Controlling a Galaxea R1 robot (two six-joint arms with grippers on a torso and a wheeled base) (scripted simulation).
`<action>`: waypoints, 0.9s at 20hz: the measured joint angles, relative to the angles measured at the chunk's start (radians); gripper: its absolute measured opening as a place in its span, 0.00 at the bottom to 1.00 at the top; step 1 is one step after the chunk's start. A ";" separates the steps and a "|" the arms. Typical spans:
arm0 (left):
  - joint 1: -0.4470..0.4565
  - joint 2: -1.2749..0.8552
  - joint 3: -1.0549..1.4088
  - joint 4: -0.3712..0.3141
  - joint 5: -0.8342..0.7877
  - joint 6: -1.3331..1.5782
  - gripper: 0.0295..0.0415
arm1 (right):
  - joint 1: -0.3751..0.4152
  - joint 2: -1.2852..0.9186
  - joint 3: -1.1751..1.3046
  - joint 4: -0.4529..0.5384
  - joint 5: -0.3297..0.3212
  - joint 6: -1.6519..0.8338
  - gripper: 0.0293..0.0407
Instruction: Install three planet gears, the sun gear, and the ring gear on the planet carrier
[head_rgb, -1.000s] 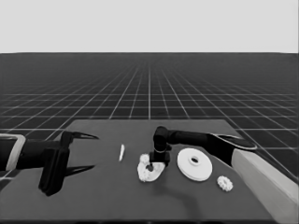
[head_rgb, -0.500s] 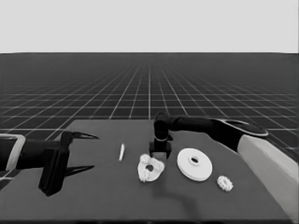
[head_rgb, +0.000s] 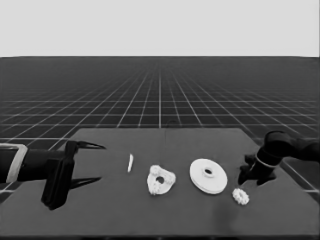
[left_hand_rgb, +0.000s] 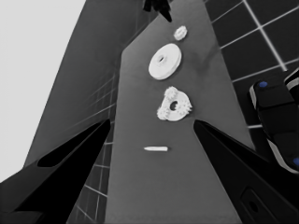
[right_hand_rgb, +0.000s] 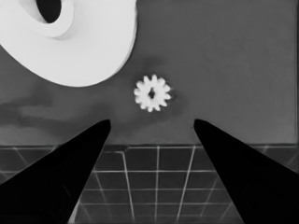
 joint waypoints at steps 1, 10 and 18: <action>0.000 0.000 0.000 0.000 0.000 0.000 0.75 | -0.097 0.018 -0.034 -0.079 0.066 -0.007 0.81; 0.000 0.000 0.000 0.000 0.000 0.000 0.75 | -0.237 0.071 -0.129 -0.176 0.162 -0.023 0.81; 0.000 0.000 0.000 0.000 0.000 0.000 0.75 | -0.237 0.072 -0.130 -0.177 0.163 -0.023 0.14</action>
